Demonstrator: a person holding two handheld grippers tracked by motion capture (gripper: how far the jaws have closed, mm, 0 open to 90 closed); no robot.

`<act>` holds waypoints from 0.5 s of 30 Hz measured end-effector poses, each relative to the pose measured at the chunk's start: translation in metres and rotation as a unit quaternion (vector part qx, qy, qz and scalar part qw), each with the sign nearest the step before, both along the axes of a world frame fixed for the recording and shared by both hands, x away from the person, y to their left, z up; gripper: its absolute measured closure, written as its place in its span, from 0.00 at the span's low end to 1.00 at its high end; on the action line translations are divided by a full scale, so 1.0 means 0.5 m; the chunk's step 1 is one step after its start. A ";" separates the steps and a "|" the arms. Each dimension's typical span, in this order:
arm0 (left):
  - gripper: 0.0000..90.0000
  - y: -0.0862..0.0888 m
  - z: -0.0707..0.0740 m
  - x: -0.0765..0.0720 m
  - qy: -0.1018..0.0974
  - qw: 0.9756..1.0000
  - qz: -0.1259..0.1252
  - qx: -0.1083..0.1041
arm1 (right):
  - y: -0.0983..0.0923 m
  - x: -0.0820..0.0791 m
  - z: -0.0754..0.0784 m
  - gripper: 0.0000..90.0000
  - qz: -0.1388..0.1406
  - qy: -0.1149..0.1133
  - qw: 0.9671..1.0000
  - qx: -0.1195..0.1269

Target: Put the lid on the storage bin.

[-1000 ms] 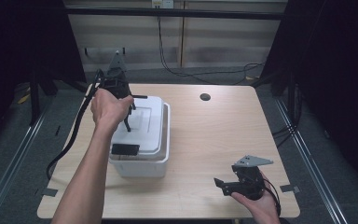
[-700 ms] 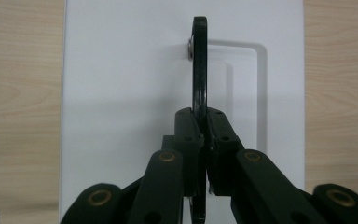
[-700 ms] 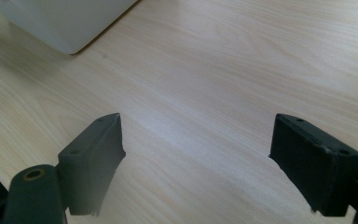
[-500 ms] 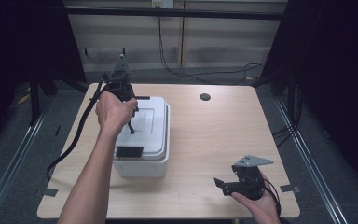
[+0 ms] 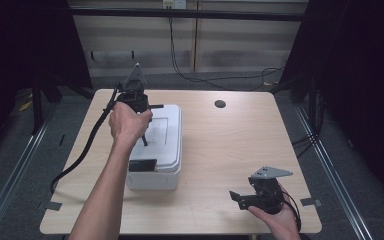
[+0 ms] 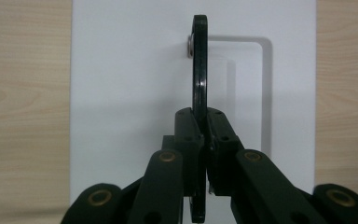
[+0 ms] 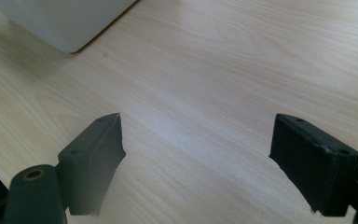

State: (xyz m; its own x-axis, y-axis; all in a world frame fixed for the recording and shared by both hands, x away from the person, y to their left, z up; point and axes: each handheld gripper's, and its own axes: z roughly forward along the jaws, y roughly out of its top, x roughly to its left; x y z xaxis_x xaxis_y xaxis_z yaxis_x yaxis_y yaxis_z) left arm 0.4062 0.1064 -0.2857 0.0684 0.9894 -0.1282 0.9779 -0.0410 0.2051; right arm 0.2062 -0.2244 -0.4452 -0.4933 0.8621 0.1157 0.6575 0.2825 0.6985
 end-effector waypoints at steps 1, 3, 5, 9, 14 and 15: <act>0.94 -0.001 -0.001 0.000 0.000 1.000 0.003 0.000 | 0.000 0.000 0.000 0.18 0.000 0.000 1.000 0.000; 0.94 -0.004 -0.001 -0.001 -0.002 1.000 0.002 0.003 | 0.000 0.001 0.000 0.19 0.000 0.000 1.000 0.001; 0.94 -0.002 0.000 -0.002 0.001 1.000 0.001 0.003 | 0.000 0.001 -0.001 0.18 0.000 0.001 1.000 0.001; 0.94 -0.003 0.000 -0.004 -0.001 1.000 -0.013 0.006 | 0.000 0.001 -0.001 0.18 0.001 0.001 1.000 -0.001; 0.94 -0.003 0.000 -0.003 -0.006 1.000 -0.028 0.007 | 0.000 0.002 -0.001 0.18 0.000 0.002 1.000 0.000; 0.94 -0.004 0.000 -0.003 -0.009 1.000 -0.027 0.006 | 0.000 0.002 -0.001 0.18 0.000 0.002 1.000 -0.001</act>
State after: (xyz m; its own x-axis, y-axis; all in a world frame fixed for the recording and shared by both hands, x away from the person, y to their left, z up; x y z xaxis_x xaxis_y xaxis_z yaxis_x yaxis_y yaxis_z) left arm 0.4049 0.1046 -0.2859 0.1244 0.9857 -0.1139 0.9701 -0.0967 0.2225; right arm 0.2070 -0.2242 -0.4458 -0.4937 0.8618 0.1165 0.6596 0.2839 0.6960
